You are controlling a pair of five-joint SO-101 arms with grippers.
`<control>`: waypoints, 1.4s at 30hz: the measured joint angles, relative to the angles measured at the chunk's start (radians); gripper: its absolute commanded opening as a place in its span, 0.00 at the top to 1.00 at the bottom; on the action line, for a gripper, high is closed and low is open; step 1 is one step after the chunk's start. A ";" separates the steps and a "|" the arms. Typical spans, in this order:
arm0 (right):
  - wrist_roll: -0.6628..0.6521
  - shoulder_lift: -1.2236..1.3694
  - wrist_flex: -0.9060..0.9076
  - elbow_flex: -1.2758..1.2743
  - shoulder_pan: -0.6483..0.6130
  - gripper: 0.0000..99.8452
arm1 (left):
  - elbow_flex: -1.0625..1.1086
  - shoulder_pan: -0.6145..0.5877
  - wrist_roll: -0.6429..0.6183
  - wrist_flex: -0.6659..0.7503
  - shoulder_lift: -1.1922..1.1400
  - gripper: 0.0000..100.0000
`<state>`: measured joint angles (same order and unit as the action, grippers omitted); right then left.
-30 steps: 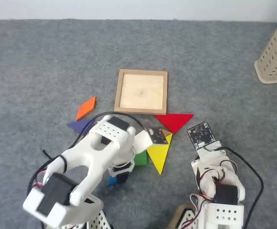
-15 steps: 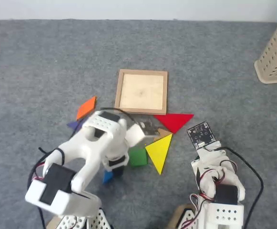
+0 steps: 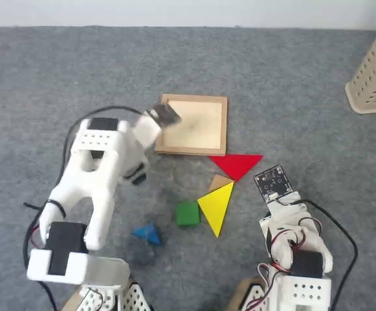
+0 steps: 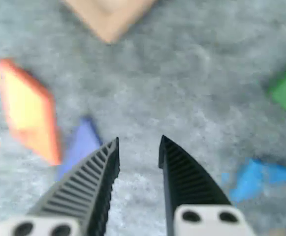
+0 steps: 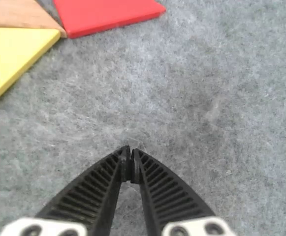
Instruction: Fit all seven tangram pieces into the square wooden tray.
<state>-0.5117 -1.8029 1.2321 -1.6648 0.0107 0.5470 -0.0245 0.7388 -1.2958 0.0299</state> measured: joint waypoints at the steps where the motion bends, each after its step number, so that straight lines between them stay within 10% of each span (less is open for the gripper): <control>1: 0.000 0.000 0.000 0.000 0.000 0.99 | 0.038 0.017 0.012 -0.008 0.032 0.87; 12: 0.000 0.000 0.000 0.000 0.000 0.99 | 0.588 0.249 0.037 -0.046 0.683 0.79; 28: 0.000 0.000 0.000 0.000 0.000 0.99 | 0.601 0.219 0.175 0.138 0.397 0.79; 42: 0.000 0.000 0.000 0.000 0.000 0.99 | 0.603 0.190 -0.032 0.206 0.364 0.98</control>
<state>-0.5117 -1.8029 1.2321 -1.6648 0.0107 1.1500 0.1657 0.7066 -1.0902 0.3936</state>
